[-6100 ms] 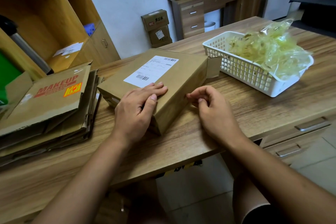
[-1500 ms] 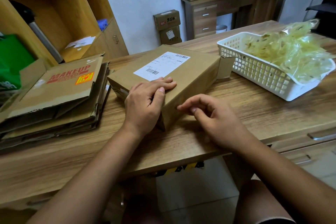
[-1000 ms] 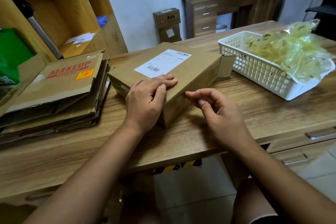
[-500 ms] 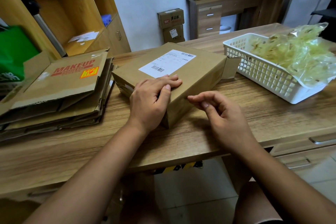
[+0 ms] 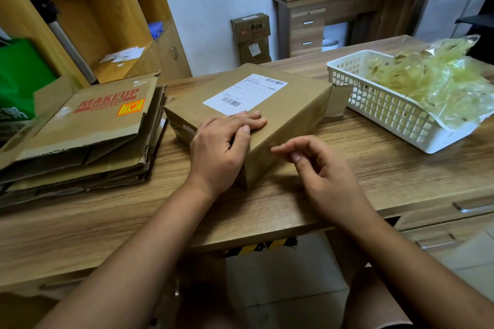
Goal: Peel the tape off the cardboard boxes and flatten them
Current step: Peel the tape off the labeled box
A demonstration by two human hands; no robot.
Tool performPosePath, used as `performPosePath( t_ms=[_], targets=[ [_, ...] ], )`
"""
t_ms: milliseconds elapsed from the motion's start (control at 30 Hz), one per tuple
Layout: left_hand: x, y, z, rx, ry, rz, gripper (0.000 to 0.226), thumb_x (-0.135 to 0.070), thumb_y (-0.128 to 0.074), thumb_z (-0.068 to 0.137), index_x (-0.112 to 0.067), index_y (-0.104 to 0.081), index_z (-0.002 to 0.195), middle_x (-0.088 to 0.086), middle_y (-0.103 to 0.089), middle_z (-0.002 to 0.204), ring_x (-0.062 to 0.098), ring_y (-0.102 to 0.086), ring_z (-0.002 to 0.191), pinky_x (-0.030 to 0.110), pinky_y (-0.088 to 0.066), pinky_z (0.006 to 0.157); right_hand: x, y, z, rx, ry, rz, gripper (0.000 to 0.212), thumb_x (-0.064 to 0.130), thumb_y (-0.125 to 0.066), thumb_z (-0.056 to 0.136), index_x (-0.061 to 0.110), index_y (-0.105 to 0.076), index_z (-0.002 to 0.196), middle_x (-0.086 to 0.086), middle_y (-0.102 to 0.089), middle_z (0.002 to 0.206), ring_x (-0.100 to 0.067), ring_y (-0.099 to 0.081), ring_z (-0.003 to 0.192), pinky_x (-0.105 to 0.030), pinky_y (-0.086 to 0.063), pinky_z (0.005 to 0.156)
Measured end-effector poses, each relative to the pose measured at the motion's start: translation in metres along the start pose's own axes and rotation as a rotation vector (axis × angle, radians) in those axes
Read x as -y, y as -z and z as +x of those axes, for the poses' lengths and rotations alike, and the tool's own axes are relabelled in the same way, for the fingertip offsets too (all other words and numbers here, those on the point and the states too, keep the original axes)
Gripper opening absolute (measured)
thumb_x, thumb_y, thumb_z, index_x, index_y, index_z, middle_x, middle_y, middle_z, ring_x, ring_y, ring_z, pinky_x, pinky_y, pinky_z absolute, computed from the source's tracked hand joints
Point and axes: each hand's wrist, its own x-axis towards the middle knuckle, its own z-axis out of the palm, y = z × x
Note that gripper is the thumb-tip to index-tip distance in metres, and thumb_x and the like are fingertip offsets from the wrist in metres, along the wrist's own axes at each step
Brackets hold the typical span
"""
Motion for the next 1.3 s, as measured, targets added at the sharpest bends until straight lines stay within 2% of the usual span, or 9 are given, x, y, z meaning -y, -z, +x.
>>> performPosePath(
  t_ms=[167, 300, 500, 633, 767, 900, 1100, 1300],
  targets=[
    [-0.001, 0.001, 0.000, 0.005, 0.000, 0.008, 0.034, -0.018, -0.047, 0.094, -0.023, -0.078, 0.107, -0.014, -0.071, 0.118, -0.001, -0.058, 0.121, 0.036, -0.038, 0.107, 0.002, 0.001, -0.001, -0.049, 0.036, 0.075, 0.029, 0.009, -0.053, 0.099, 0.034, -0.065, 0.109, 0.012, -0.073, 0.118, -0.009, -0.066, 0.118, -0.030, -0.054, 0.101],
    [0.000, 0.000, 0.000, -0.001, -0.001, 0.007, 0.034, -0.018, -0.047, 0.095, -0.023, -0.078, 0.107, -0.014, -0.071, 0.118, -0.001, -0.058, 0.121, 0.036, -0.039, 0.107, 0.003, 0.000, 0.001, -0.025, 0.011, 0.054, 0.026, 0.013, -0.056, 0.098, 0.036, -0.064, 0.107, 0.011, -0.074, 0.115, -0.008, -0.067, 0.115, -0.027, -0.054, 0.098],
    [-0.001, 0.000, 0.000, 0.006, 0.003, 0.011, 0.034, -0.019, -0.046, 0.095, -0.023, -0.078, 0.107, -0.014, -0.071, 0.118, -0.001, -0.058, 0.121, 0.035, -0.038, 0.107, 0.006, -0.002, 0.000, -0.034, 0.022, -0.068, 0.015, 0.017, -0.062, 0.097, 0.030, -0.064, 0.103, 0.014, -0.073, 0.102, -0.008, -0.070, 0.101, -0.015, -0.051, 0.084],
    [-0.001, 0.001, 0.000, 0.006, 0.007, 0.012, 0.034, -0.019, -0.047, 0.095, -0.023, -0.078, 0.107, -0.014, -0.071, 0.118, -0.001, -0.058, 0.121, 0.035, -0.038, 0.107, 0.011, -0.007, 0.005, -0.179, 0.007, -0.107, 0.024, 0.013, -0.074, 0.091, 0.028, -0.059, 0.102, 0.010, -0.069, 0.096, -0.007, -0.069, 0.093, -0.018, -0.054, 0.081],
    [-0.001, 0.002, 0.000, 0.019, 0.007, 0.007, 0.034, -0.019, -0.046, 0.095, -0.023, -0.077, 0.108, -0.013, -0.071, 0.119, 0.000, -0.058, 0.122, 0.036, -0.038, 0.107, 0.018, -0.017, 0.017, -0.212, 0.032, -0.240, 0.029, 0.010, -0.078, 0.086, 0.020, -0.056, 0.101, 0.005, -0.065, 0.096, -0.009, -0.065, 0.087, -0.021, -0.052, 0.080],
    [-0.002, 0.001, 0.000, 0.010, 0.011, 0.002, 0.034, -0.018, -0.046, 0.094, -0.022, -0.078, 0.107, -0.012, -0.071, 0.118, 0.000, -0.058, 0.122, 0.037, -0.038, 0.107, 0.021, -0.022, 0.019, -0.243, 0.040, -0.302, 0.027, 0.008, -0.078, 0.086, 0.019, -0.056, 0.098, 0.005, -0.064, 0.092, -0.007, -0.062, 0.084, -0.011, -0.045, 0.076],
    [-0.003, 0.002, 0.000, 0.017, 0.012, 0.006, 0.034, -0.019, -0.046, 0.094, -0.022, -0.078, 0.108, -0.012, -0.071, 0.118, 0.000, -0.058, 0.122, 0.036, -0.037, 0.108, 0.020, -0.026, 0.015, -0.268, 0.052, -0.329, 0.021, 0.007, -0.074, 0.089, 0.019, -0.058, 0.095, 0.005, -0.064, 0.087, -0.008, -0.062, 0.080, -0.017, -0.049, 0.074],
    [-0.002, 0.002, 0.000, 0.021, 0.010, 0.005, 0.034, -0.020, -0.046, 0.094, -0.023, -0.077, 0.108, -0.013, -0.071, 0.119, 0.000, -0.058, 0.122, 0.036, -0.038, 0.108, 0.019, -0.027, 0.016, -0.256, 0.039, -0.320, 0.022, 0.006, -0.068, 0.091, 0.022, -0.053, 0.093, 0.005, -0.062, 0.086, -0.008, -0.061, 0.079, -0.011, -0.045, 0.071]
  ],
)
